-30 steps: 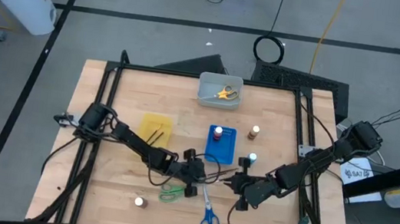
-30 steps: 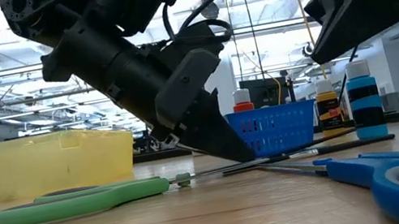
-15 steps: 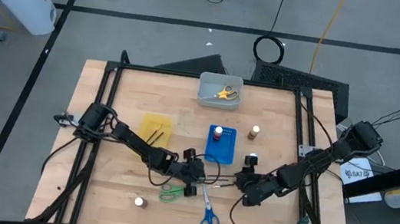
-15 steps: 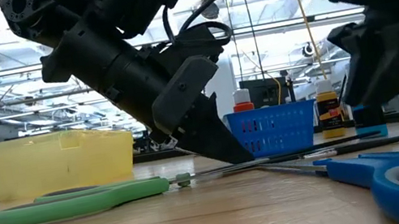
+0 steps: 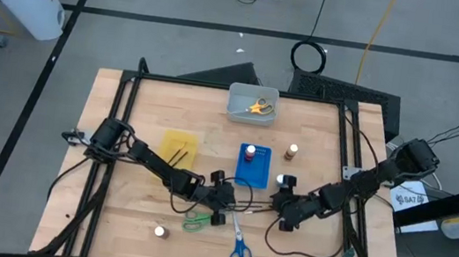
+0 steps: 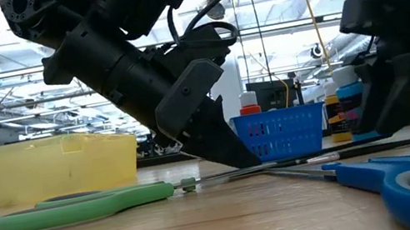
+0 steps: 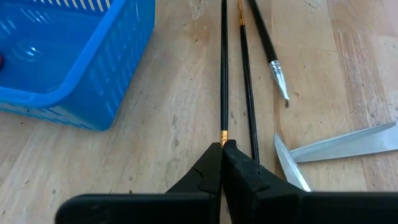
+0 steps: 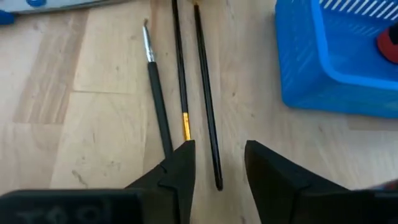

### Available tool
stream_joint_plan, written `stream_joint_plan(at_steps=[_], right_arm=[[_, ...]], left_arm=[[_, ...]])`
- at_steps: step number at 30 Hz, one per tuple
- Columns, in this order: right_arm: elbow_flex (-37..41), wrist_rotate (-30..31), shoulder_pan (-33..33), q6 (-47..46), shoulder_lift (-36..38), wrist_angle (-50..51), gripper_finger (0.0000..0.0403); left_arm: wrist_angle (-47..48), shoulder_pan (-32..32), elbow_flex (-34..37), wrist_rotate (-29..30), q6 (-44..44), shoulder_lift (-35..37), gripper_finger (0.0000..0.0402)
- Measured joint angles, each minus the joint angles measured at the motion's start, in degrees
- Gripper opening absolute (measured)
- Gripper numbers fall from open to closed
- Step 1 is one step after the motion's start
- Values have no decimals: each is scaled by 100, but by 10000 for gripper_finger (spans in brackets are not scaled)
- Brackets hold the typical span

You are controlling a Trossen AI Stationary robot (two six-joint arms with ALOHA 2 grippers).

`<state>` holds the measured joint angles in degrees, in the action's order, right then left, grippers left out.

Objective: Pick & Place Paint Supplies
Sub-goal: Put the top gold paint brush into the yellow bin

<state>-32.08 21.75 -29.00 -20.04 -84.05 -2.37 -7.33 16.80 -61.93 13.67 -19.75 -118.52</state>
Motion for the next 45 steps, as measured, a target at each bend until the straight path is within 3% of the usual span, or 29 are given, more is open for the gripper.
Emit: stream_joint_plan(at_steps=[12, 29, 36, 45], right_arm=[[18, -39, 15, 141, 0, 87, 98], [0, -95, 15, 708, 137, -412, 106], [0, 243, 13, 731, 485, -290, 105], [23, 76, -158, 358, 660, -93, 105]], left_arm=[[-20, 0, 4, -4, 0, 0, 11], [-19, 0, 4, -13, -24, 0, 17], [-20, 0, 4, -15, -50, 0, 6], [-17, 0, 4, -38, -66, 0, 6]])
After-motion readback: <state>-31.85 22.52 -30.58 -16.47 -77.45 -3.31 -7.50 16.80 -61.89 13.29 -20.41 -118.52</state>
